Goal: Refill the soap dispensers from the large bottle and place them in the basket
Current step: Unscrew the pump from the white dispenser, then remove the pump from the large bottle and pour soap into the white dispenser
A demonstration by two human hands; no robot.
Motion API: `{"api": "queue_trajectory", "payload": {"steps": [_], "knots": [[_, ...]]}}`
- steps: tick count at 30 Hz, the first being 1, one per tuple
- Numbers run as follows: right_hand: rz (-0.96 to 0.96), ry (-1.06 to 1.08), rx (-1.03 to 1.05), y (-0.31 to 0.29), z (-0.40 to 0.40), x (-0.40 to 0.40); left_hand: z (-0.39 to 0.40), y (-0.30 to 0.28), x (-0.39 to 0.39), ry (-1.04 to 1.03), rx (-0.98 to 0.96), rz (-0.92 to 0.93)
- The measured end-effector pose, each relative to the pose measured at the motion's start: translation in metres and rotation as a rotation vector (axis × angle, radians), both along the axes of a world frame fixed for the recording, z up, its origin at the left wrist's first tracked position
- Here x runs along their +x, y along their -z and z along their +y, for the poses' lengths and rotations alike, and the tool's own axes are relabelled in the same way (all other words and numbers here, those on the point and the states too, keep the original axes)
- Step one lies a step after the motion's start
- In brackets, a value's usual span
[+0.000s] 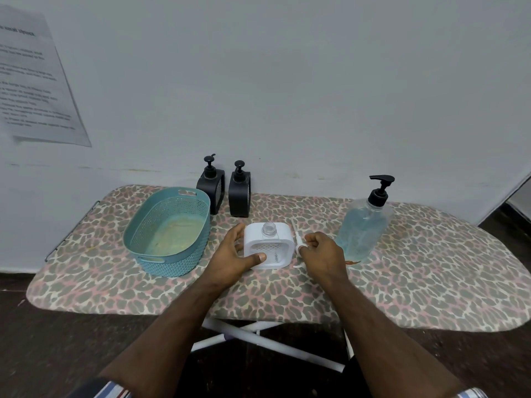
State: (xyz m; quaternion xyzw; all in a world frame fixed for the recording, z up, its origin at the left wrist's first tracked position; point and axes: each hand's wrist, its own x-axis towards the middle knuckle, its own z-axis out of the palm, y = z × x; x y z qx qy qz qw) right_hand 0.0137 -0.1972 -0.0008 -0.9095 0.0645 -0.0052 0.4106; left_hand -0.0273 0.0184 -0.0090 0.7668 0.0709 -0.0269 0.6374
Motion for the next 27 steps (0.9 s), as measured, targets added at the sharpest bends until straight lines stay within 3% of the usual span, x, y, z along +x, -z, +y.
{"api": "queue_trajectory", "payload": {"steps": [7,12,14,20,27], "knots": [[-0.076,0.005,0.07,-0.014,0.001,-0.006,-0.009,-0.02,-0.006,-0.036,0.095,-0.07],[-0.26,0.05,0.232,-0.042,-0.013,-0.019,-0.047,-0.064,-0.019,-0.245,0.312,-0.429],[-0.36,0.102,0.328,-0.056,-0.027,-0.026,-0.072,-0.075,-0.02,-0.215,0.333,-0.51],[-0.495,0.367,0.515,-0.082,-0.087,-0.018,-0.137,-0.077,0.005,0.155,0.279,-0.31],[-0.337,0.194,0.219,-0.091,-0.107,0.012,-0.174,-0.076,0.037,0.266,0.309,-0.187]]}}
